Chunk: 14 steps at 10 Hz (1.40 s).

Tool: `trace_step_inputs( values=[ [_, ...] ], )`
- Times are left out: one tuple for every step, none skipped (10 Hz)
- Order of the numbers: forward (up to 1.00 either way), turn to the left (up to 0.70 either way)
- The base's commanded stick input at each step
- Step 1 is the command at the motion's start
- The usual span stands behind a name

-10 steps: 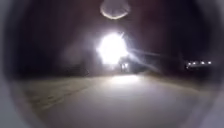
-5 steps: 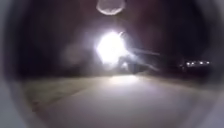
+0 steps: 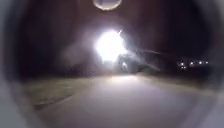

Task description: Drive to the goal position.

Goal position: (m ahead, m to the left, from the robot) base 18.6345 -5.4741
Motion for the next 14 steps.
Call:
trace_step_inputs(
  values=[
    [1.0,0.0],
    [1.0,0.0],
    [1.0,0.0],
    [1.0,0.0],
    [1.0,0.0],
    [1.0,0.0],
    [1.0,0.0],
    [1.0,0.0],
    [1.0,0.0],
    [1.0,0.0],
    [1.0,0.0],
    [1.0,0.0],
    [1.0,0.0],
    [1.0,-0.1]
  ],
)
